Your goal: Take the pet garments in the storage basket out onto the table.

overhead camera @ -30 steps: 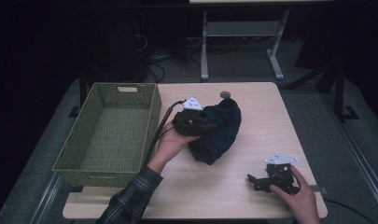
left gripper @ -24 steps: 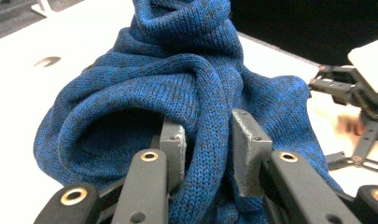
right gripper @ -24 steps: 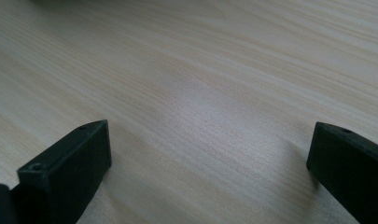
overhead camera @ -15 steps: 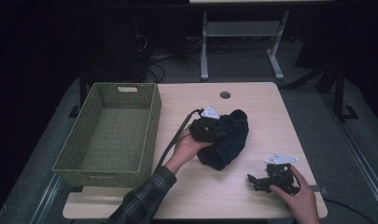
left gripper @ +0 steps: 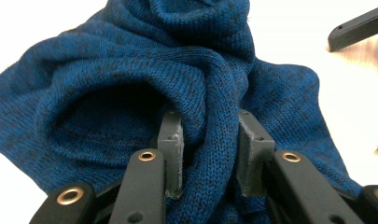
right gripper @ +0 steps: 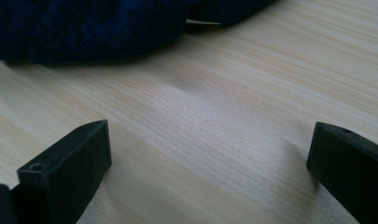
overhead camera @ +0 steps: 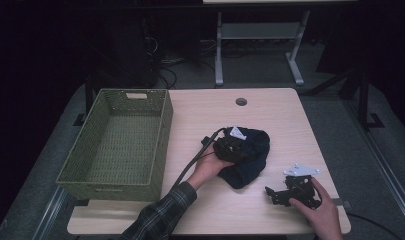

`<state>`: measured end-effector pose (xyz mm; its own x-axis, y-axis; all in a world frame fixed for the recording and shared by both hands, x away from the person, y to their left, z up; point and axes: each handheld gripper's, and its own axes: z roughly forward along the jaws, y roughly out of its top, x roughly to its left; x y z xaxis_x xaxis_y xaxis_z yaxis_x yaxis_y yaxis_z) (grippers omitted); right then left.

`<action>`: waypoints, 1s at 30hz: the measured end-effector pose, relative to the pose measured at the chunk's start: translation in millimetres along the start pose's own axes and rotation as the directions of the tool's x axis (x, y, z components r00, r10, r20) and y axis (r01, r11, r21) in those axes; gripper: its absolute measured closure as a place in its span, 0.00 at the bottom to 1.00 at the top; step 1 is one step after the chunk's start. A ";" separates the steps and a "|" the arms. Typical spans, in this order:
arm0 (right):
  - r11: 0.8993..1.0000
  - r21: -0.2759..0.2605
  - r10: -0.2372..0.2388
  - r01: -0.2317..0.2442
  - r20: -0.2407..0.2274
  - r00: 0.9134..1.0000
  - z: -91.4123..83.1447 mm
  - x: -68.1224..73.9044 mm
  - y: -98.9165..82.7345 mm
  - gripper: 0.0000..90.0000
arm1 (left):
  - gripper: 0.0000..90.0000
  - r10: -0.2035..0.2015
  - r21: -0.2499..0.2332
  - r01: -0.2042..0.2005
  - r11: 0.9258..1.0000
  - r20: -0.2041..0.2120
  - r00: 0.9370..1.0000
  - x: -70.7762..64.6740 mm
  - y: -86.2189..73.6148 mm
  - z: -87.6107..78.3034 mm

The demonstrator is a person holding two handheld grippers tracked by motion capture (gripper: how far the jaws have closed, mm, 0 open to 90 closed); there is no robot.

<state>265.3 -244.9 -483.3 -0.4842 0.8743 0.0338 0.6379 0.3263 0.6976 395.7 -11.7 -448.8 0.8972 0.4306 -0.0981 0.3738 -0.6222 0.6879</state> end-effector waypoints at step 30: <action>1.000 0.000 0.002 -0.002 0.000 1.000 0.0 0.1 0.0 0.00 | 0.19 0.012 -0.041 -0.014 0.999 -0.033 0.999 -2.4 1.4 -51.1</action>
<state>265.3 -244.7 -483.2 -0.4827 0.8751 0.0355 0.6388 0.3241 0.6978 382.1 19.8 -410.9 0.8933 0.4446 -0.0656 0.3517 -0.6006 0.7181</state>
